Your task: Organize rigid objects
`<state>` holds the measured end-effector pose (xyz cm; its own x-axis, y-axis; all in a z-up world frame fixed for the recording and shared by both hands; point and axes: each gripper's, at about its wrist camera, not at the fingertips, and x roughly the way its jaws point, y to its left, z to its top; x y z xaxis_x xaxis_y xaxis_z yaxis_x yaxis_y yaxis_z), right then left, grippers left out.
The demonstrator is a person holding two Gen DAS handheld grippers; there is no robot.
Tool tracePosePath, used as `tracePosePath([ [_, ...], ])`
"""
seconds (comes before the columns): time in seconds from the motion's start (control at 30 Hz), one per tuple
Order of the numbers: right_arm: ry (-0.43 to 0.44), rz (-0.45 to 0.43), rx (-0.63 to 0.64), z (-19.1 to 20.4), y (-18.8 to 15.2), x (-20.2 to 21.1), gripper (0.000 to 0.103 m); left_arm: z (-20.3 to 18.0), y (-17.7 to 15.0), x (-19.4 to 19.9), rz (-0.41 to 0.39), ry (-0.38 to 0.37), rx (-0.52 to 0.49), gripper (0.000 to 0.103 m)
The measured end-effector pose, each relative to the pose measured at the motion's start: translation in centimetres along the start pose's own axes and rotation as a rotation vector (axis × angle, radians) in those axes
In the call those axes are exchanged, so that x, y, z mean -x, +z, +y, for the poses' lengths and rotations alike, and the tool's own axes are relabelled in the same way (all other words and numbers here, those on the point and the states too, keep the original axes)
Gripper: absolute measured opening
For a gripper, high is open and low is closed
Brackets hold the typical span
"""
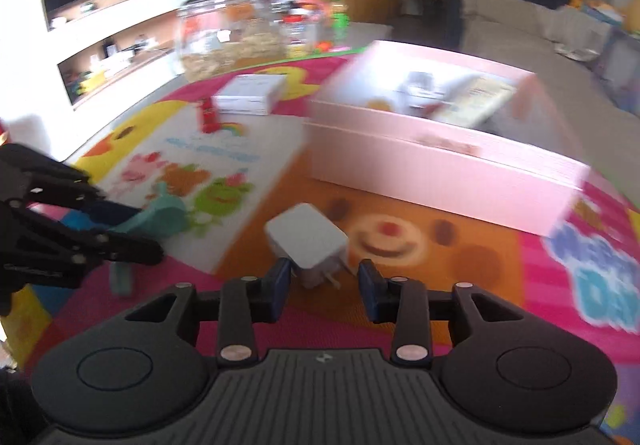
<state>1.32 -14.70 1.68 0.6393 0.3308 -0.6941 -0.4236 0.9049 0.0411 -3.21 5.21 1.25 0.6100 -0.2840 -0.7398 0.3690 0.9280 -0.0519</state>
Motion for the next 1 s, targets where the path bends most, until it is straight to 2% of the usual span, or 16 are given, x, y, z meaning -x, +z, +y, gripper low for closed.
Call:
tracePosePath([
  [0.03,-0.027,0.001,-0.029,-0.8,-0.1,0.1,0.048,-0.2,0.1,-0.1,0.004,-0.004,-0.004,0.045],
  [0.13,-0.033,-0.012,-0.104,-2.5,-0.7,0.4,0.051,-0.9,0.5,-0.4,0.021,-0.008,-0.003,0.054],
  [0.27,-0.033,-0.047,-0.117,-2.2,-1.4,0.3,0.071,-1.3,1.0,-0.8,0.024,0.011,0.021,0.055],
  [0.37,-0.060,-0.066,-0.091,-0.9,-1.7,-0.2,0.081,-1.1,0.9,-1.0,-0.005,0.012,0.064,0.055],
  [0.47,-0.055,-0.043,-0.055,-0.5,-1.4,-0.6,0.088,-0.6,0.5,-0.9,-0.035,-0.001,0.103,0.055],
  [0.57,-0.025,-0.014,-0.023,-0.3,-1.2,-1.0,0.098,-1.4,0.1,-0.7,-0.046,0.025,0.023,0.055],
  [0.6,-0.021,-0.005,-0.013,-0.2,-1.2,-1.1,0.099,-2.0,-0.2,-0.6,-0.055,0.049,-0.004,0.055],
  [0.67,-0.016,0.005,-0.001,-0.1,-1.1,-1.2,0.102,-2.3,-0.7,-0.3,-0.071,0.072,0.013,0.055],
  [0.77,-0.017,0.009,0.006,0.0,-1.1,-1.3,0.103,-1.7,-0.8,-0.2,-0.075,0.052,0.031,0.055],
  [0.83,-0.017,0.009,0.008,0.1,-1.1,-1.3,0.103,-1.1,-0.7,-0.1,-0.067,0.047,0.052,0.044],
  [0.87,-0.017,0.009,0.011,0.1,-1.1,-1.3,0.103,-1.0,-0.6,0.0,-0.061,0.047,0.060,0.043],
  [1.0,-0.017,0.005,0.013,0.1,-1.2,-1.2,0.103,-1.4,-0.3,0.0,-0.030,0.057,0.034,0.043],
])
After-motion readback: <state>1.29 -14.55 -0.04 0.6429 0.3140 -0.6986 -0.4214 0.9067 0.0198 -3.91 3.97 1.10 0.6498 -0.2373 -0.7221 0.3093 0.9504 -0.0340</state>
